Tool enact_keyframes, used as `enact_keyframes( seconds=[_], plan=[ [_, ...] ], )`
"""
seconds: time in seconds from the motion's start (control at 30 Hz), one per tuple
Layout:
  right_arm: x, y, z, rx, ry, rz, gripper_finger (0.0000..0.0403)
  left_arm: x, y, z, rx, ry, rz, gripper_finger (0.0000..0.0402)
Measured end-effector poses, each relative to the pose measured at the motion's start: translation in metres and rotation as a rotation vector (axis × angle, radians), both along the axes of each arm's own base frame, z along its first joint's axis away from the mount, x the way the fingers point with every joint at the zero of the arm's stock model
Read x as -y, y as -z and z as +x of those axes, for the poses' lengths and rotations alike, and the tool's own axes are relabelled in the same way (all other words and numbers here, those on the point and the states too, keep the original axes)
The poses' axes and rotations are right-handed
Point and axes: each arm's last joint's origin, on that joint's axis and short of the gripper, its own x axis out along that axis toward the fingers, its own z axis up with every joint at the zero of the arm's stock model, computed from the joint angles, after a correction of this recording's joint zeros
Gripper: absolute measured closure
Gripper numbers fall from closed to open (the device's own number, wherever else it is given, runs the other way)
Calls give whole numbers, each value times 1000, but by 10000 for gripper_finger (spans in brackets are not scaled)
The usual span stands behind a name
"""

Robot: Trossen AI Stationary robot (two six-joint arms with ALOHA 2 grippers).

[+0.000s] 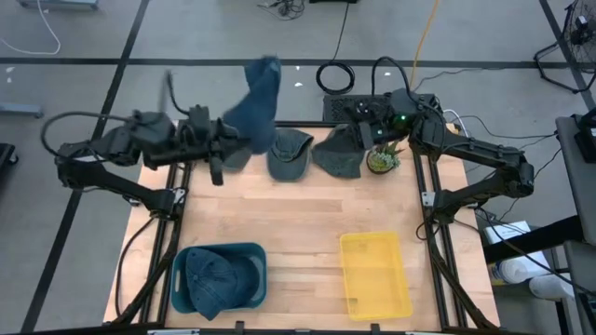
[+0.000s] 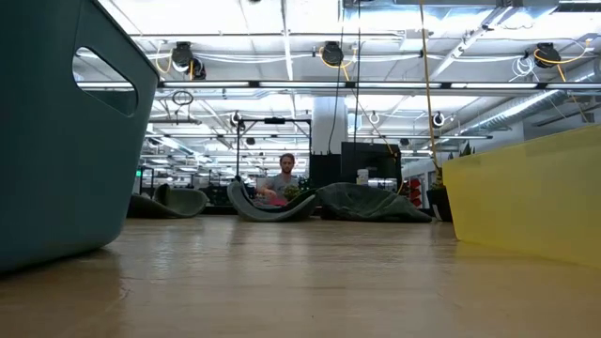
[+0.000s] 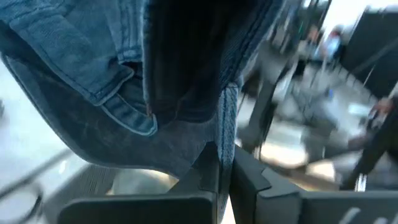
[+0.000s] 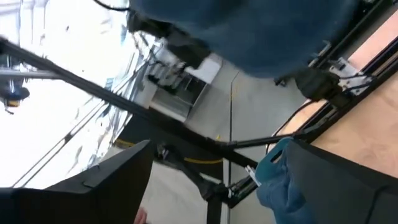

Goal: Pick & Place hat
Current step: Put the dark blue cap into the blue bin

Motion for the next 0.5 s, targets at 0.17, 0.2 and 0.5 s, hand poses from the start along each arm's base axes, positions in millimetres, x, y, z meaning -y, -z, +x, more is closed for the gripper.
enact_keyframes(
  seconds=[0.17,0.2,0.5],
  plan=[
    [0,-4,0,35,9,7,42,0,-20,-5,174,2,88,390],
    [0,-6,0,50,11,15,42,0,-23,-5,197,0,107,390],
    [1,-22,-1,220,34,67,41,2,-45,-4,410,57,257,390]
  ],
)
